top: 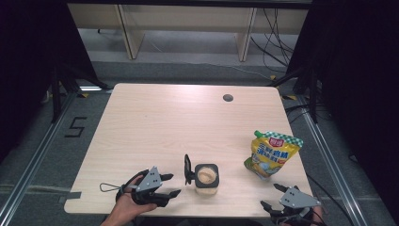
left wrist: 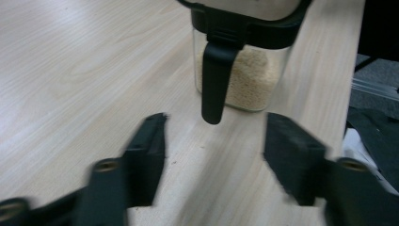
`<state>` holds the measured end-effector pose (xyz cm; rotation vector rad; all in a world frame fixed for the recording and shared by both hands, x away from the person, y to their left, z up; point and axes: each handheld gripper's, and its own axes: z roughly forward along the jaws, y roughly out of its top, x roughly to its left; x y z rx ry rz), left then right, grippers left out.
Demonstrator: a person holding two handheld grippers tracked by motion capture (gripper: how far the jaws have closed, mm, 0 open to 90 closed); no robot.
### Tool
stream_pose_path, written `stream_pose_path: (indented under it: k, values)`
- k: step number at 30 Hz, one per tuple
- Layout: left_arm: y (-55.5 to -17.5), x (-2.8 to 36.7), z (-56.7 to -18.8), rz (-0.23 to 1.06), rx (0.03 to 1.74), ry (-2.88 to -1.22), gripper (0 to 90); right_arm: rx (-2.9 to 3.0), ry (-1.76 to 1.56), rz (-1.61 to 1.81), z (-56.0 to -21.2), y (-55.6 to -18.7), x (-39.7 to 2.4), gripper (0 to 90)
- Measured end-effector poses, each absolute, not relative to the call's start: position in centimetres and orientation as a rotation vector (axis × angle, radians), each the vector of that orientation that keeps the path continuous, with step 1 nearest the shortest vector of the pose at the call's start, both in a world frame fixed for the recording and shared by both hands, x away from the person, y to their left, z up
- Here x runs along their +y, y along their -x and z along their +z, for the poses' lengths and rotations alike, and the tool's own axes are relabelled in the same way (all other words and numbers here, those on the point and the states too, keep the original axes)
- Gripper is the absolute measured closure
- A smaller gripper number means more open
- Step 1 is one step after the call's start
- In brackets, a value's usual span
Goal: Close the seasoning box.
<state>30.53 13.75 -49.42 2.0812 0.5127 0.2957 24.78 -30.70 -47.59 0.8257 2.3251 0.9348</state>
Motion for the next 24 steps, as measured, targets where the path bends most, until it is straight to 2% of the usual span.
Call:
stream_pose_path:
  k: [1,3,5,9,24]
  values:
    - [-30.5,13.7,-49.4,0.296,0.513,-2.081,51.8,2.324,-0.823,0.934,-47.6,-24.8,-30.7,27.8]
    - [-30.3,13.9,-49.3,0.303,0.513,-2.058,67.0,2.327,-0.820,0.934,-47.6,-24.8,-30.7,27.8]
    - [-30.4,14.1,-48.9,0.294,0.544,-2.022,77.9,2.325,-0.830,0.930,-47.7,-24.8,-30.7,27.8]
    - [-30.8,14.0,-48.1,0.313,0.557,-1.983,89.0,2.336,-0.824,0.931,-47.8,-24.8,-30.6,28.0]
    - [-31.1,12.6,-46.9,0.295,0.532,-2.012,89.3,2.331,-0.813,0.929,-47.9,-24.9,-30.6,28.3]
